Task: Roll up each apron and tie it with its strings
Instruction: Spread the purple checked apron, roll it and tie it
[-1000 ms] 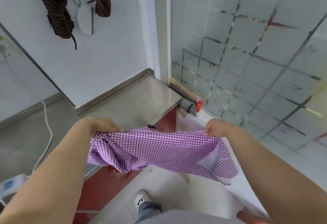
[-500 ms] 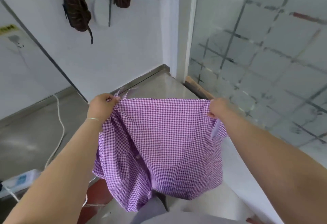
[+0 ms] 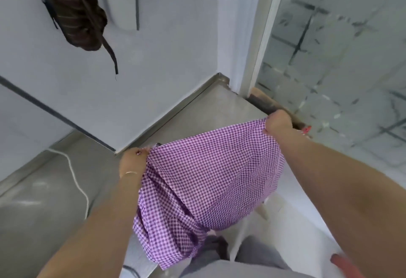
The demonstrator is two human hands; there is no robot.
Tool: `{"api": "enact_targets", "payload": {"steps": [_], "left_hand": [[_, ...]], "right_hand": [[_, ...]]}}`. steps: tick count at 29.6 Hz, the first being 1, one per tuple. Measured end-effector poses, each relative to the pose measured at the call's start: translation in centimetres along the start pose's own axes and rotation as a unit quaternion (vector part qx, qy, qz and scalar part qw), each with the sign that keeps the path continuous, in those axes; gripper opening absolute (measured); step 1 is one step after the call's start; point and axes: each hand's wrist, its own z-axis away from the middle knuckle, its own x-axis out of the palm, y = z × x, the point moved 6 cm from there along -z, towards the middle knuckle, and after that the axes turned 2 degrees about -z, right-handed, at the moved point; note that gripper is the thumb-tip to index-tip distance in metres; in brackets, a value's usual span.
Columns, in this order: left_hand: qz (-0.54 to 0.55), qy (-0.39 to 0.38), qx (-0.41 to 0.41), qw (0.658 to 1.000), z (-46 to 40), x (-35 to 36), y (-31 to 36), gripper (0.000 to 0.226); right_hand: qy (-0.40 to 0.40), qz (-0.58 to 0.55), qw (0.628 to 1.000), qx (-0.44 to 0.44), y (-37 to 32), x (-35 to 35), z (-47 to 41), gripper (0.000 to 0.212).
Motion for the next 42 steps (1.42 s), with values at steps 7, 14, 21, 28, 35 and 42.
{"api": "enact_targets", "payload": {"steps": [7,14,21,28,35,42], "left_hand": [[0.044,0.017,-0.048,0.998,-3.2,1.7,-0.6,0.031],[0.076,0.134,-0.125,0.980,-4.6,0.6,-0.8,0.037],[0.070,0.154,-0.172,0.970,-6.5,0.7,-0.6,0.039],[0.000,0.067,-0.103,0.992,-6.9,4.3,2.1,0.049],[-0.305,-0.069,-0.045,0.949,-6.4,8.4,1.5,0.094],[-0.395,-0.103,-0.036,0.912,-6.7,9.6,1.9,0.077]], "right_hand": [[0.087,-0.419,0.892,0.146,-2.1,2.2,-4.5,0.026],[0.032,-0.012,0.980,-0.198,-11.7,2.5,-9.5,0.041],[-0.057,0.288,0.894,-0.340,-15.6,6.7,-14.3,0.081],[-0.080,0.288,0.913,-0.278,-16.3,8.7,-17.9,0.117],[-0.095,0.303,0.904,-0.288,-17.4,10.1,-18.8,0.117],[-0.123,0.348,0.891,-0.265,-18.2,10.3,-20.3,0.118]]}}
